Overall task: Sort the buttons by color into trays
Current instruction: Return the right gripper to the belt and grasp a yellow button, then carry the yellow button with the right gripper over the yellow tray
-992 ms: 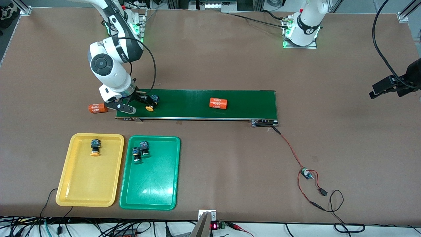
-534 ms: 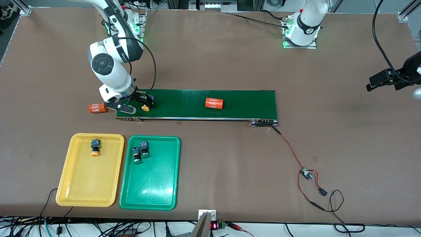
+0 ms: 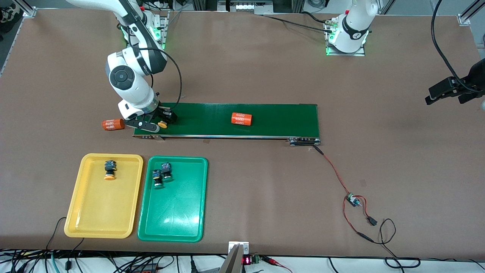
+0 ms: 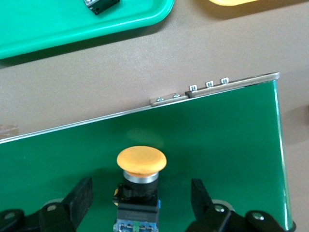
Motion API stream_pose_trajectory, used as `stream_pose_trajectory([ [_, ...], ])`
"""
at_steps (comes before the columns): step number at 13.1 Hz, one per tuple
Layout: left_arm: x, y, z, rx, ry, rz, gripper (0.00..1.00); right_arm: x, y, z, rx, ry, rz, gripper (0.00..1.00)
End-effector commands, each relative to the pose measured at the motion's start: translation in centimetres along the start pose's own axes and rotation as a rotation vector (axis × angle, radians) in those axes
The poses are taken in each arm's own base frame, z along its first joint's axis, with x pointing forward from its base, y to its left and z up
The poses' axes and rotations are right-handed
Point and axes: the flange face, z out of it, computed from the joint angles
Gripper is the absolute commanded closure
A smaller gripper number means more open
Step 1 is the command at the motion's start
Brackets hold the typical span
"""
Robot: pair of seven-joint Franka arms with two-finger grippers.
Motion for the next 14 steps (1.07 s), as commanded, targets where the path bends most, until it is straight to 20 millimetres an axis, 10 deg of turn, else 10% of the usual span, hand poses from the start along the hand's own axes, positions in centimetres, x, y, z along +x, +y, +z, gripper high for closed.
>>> stream_pose_trajectory([
  [1, -0.4, -0.1, -0.7, 0.007, -0.004, 0.021, 0.0, 0.0, 0.3, 0.4, -0.001, 0.011, -0.011, 0.37],
  [6, -0.5, -0.2, -0.9, 0.009, -0.001, 0.019, 0.0, 0.2, 0.4, 0.6, -0.003, 0.007, -0.015, 0.8],
  [14, -0.4, -0.1, -1.3, 0.009, 0.009, 0.021, 0.0, 5.6, 2.6, -5.8, -0.018, 0.018, -0.104, 0.83],
])
